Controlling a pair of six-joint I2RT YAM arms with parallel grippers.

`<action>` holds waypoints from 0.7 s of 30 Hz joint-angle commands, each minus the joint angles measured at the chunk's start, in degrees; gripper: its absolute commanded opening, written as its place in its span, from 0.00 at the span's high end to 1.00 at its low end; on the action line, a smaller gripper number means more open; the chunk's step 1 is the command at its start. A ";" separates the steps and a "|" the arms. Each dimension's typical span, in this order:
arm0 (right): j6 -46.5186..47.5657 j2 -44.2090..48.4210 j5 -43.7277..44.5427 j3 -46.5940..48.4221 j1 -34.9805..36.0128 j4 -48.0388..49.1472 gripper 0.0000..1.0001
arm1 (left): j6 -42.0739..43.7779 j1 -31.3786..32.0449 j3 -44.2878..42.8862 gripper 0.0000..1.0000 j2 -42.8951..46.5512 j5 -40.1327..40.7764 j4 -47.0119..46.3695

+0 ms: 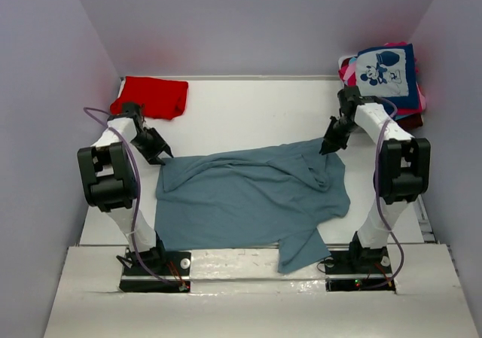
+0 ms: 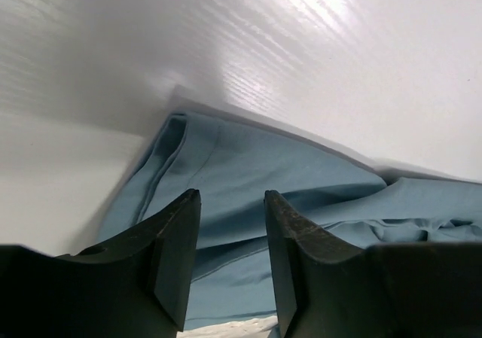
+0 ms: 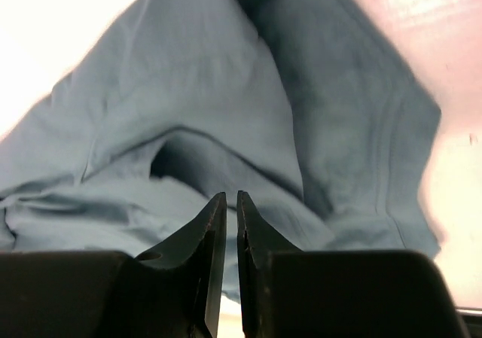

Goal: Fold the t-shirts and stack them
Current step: Fold the flattened tshirt in 1/3 of the way

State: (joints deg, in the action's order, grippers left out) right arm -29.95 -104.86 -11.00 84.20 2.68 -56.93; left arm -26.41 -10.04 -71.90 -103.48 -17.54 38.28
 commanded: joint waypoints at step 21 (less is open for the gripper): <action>0.51 -13.18 0.11 8.08 -0.13 3.49 0.85 | 1.01 2.84 -8.97 0.80 -3.40 0.84 5.57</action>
State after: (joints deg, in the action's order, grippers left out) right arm -29.93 -118.06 -11.14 90.08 2.68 -53.49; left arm -25.91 -7.57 -79.92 -110.08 -17.65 41.23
